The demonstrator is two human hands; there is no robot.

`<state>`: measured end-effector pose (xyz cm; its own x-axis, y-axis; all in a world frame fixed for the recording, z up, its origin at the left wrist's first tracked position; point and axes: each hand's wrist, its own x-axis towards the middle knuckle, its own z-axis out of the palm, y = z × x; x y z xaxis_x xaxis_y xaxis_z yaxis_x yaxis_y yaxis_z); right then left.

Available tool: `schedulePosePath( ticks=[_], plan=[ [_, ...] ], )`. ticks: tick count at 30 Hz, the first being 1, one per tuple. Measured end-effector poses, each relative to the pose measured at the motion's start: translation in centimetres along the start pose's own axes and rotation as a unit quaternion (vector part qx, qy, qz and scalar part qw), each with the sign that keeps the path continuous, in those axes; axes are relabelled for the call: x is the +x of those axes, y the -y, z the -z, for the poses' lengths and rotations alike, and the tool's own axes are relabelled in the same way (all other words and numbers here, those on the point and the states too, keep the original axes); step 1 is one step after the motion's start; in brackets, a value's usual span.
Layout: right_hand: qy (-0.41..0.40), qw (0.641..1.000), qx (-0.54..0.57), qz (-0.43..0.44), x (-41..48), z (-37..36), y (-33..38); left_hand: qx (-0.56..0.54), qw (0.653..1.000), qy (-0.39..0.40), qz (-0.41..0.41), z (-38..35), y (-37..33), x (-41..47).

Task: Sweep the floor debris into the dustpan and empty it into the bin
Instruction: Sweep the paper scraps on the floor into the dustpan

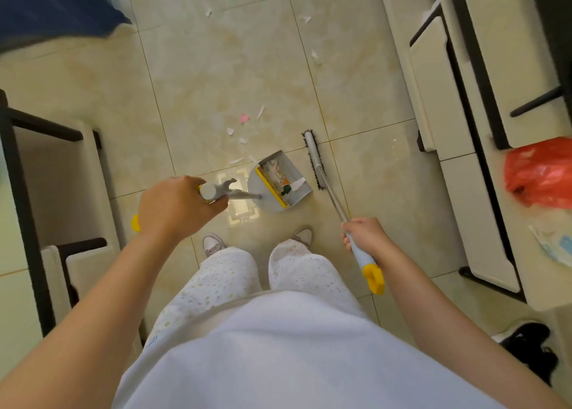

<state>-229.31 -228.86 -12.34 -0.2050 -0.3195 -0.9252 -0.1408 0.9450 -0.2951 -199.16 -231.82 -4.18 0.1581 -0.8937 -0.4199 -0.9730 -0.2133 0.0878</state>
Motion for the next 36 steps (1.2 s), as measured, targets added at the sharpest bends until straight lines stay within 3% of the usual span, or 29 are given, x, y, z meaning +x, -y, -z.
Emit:
schedulePosePath(
  ticks=[11, 27, 36],
  plan=[
    [0.011, 0.998, -0.065, -0.001, 0.6, -6.7, 4.5, -0.061, 0.994, -0.027, 0.092, 2.8, 7.8, -2.0],
    [-0.017, 0.997, -0.072, 0.006, -1.3, -23.0, 12.2, -0.072, 0.995, -0.01, 0.071, 9.4, 23.9, 6.3],
    [-0.076, 0.985, -0.134, 0.075, -0.6, -25.9, 14.9, -0.035, 0.998, 0.007, 0.046, 9.7, 28.7, 10.0]
  ],
)
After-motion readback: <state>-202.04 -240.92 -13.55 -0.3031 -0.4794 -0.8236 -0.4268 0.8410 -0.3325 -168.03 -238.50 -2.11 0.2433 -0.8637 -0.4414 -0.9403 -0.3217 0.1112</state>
